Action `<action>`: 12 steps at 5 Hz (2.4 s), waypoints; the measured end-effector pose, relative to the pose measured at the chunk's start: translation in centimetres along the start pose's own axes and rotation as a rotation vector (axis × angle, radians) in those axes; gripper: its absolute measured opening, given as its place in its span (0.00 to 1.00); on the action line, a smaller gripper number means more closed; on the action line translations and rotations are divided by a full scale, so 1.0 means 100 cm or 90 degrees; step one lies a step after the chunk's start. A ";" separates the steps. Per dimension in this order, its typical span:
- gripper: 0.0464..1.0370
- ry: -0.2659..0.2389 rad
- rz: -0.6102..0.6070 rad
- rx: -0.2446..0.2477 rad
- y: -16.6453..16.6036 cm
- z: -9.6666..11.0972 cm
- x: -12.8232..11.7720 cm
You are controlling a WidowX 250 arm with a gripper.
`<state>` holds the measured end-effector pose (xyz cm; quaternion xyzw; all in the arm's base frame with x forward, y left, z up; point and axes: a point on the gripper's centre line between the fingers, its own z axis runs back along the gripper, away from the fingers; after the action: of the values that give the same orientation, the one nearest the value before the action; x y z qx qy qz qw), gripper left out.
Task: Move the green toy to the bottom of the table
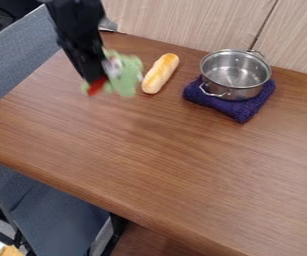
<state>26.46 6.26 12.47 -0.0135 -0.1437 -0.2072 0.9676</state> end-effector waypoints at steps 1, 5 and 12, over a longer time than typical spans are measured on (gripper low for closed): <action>0.11 -0.010 -0.087 -0.007 -0.048 -0.011 -0.009; 0.11 0.025 -0.161 0.001 -0.082 -0.071 -0.008; 0.96 -0.045 -0.126 -0.007 -0.056 -0.018 0.024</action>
<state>26.72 0.00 11.27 -0.0121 -0.1771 -0.3019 0.9366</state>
